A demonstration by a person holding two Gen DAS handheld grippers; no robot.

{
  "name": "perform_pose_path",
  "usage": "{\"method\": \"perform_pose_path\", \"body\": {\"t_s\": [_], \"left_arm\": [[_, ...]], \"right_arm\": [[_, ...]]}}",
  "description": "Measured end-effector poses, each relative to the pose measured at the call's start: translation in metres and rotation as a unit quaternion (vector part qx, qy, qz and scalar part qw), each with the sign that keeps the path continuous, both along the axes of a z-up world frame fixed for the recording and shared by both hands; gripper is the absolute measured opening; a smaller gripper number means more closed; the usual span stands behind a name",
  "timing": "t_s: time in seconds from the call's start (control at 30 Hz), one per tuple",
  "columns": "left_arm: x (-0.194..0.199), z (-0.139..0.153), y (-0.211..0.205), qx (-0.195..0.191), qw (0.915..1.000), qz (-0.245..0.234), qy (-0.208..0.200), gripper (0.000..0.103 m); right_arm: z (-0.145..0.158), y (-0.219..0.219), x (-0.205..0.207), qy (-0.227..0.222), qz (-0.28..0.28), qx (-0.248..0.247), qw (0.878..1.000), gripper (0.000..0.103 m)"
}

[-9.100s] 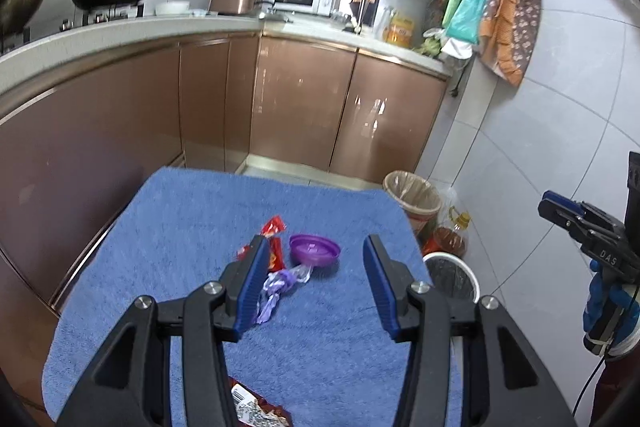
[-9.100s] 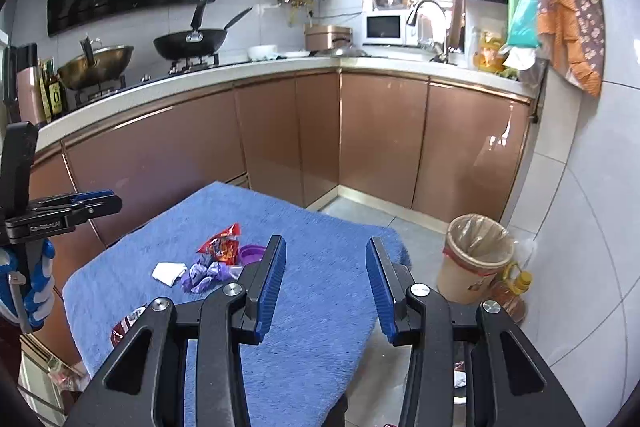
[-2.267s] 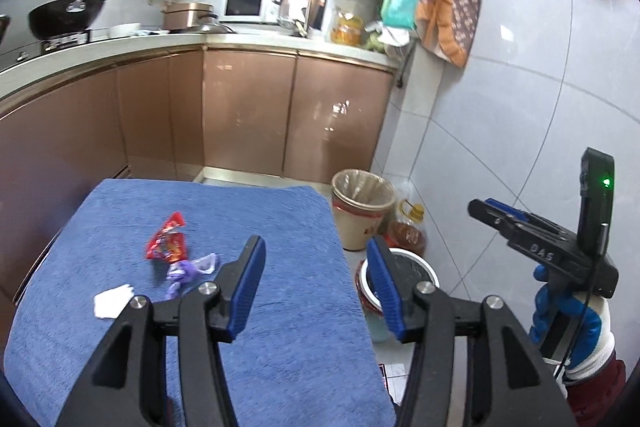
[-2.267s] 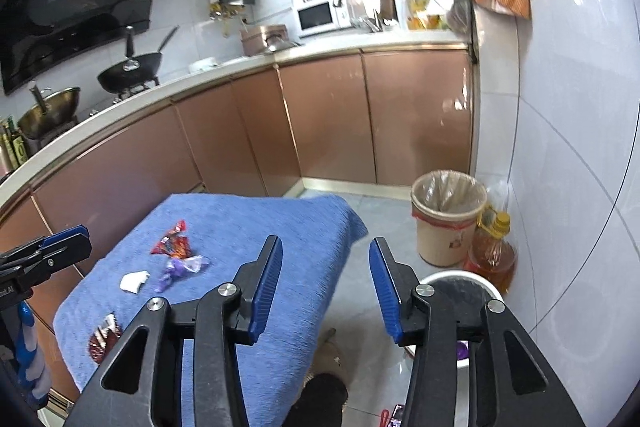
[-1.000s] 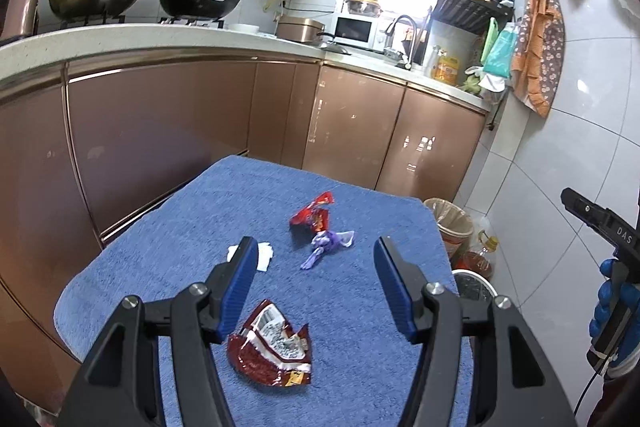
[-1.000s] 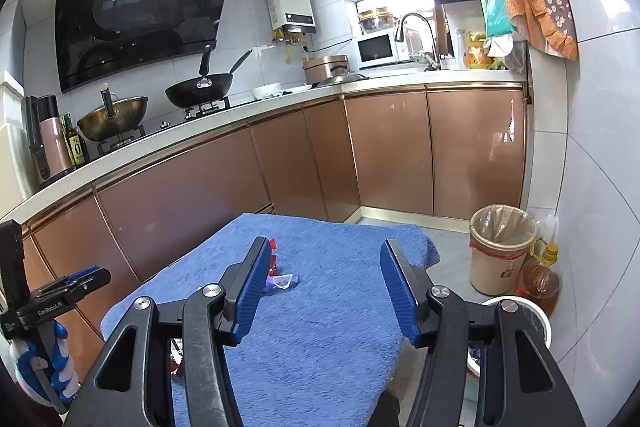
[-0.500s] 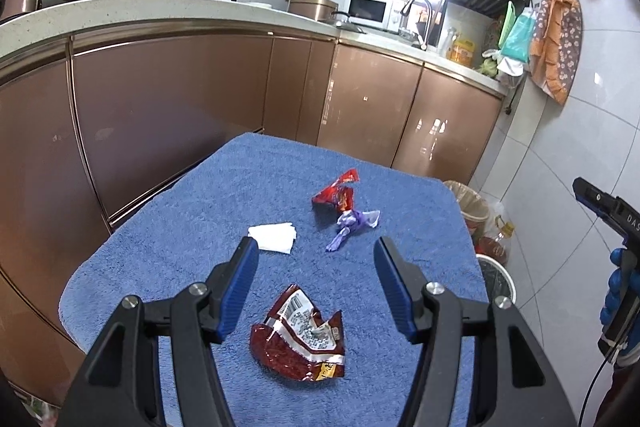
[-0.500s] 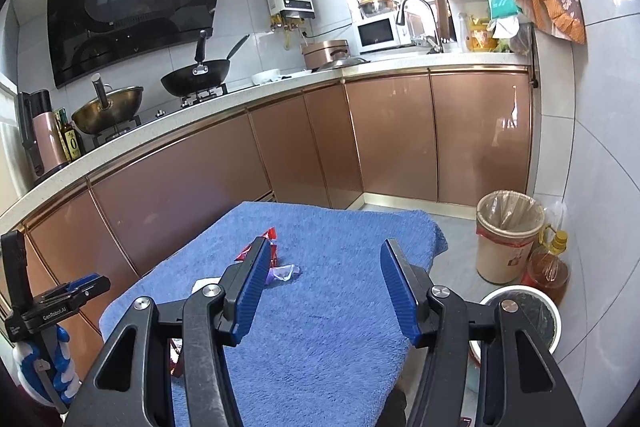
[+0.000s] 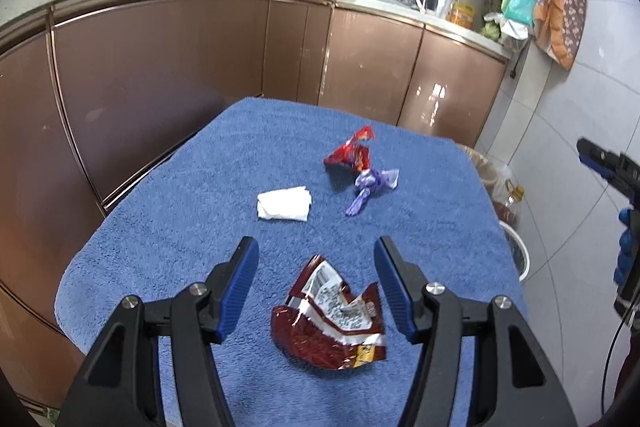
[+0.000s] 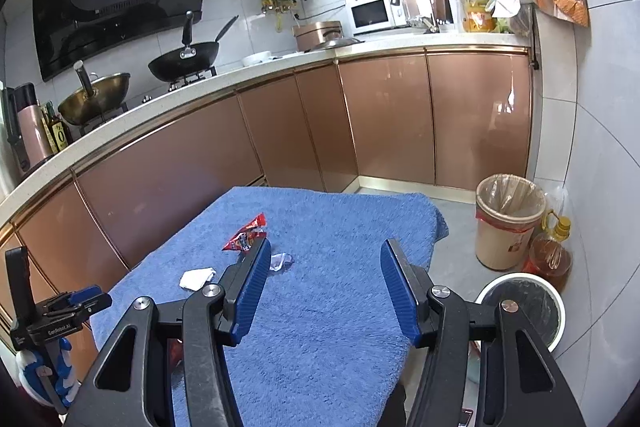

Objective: Collect trash
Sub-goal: 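Lower left tool onto the red-and-white snack bag and close on it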

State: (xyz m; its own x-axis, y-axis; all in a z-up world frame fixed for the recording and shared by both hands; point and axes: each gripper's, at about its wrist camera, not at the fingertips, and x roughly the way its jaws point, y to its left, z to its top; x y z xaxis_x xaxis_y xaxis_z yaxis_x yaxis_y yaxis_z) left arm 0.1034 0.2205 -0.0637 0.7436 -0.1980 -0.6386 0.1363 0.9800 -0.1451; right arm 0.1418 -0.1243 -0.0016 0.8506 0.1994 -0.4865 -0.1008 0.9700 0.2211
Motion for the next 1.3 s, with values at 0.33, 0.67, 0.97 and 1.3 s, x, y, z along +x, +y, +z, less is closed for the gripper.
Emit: {"method": "perform_pose_path", "body": {"t_s": [0.33,0.67,0.97,1.3], "left_arm": [[0.015,-0.038,0.000,0.021,0.9974,-0.053,0.044,0.058],[0.036,-0.071,0.004,0.001,0.9921,-0.090,0.087,0.058],[0.052,-0.095,-0.007,0.006,0.9859,-0.123,0.114,0.056],[0.059,-0.108,0.004,-0.034,0.9851,-0.117,0.121,0.008]], "right_arm": [[-0.024,0.028,0.029,0.031,0.016,-0.007,0.999,0.057],[-0.052,0.061,0.063,0.068,0.047,-0.024,0.996,0.057],[-0.082,0.097,0.100,0.108,0.093,-0.053,0.988,0.057],[-0.104,0.134,0.133,0.130,0.141,-0.073,0.979,0.057]]}}
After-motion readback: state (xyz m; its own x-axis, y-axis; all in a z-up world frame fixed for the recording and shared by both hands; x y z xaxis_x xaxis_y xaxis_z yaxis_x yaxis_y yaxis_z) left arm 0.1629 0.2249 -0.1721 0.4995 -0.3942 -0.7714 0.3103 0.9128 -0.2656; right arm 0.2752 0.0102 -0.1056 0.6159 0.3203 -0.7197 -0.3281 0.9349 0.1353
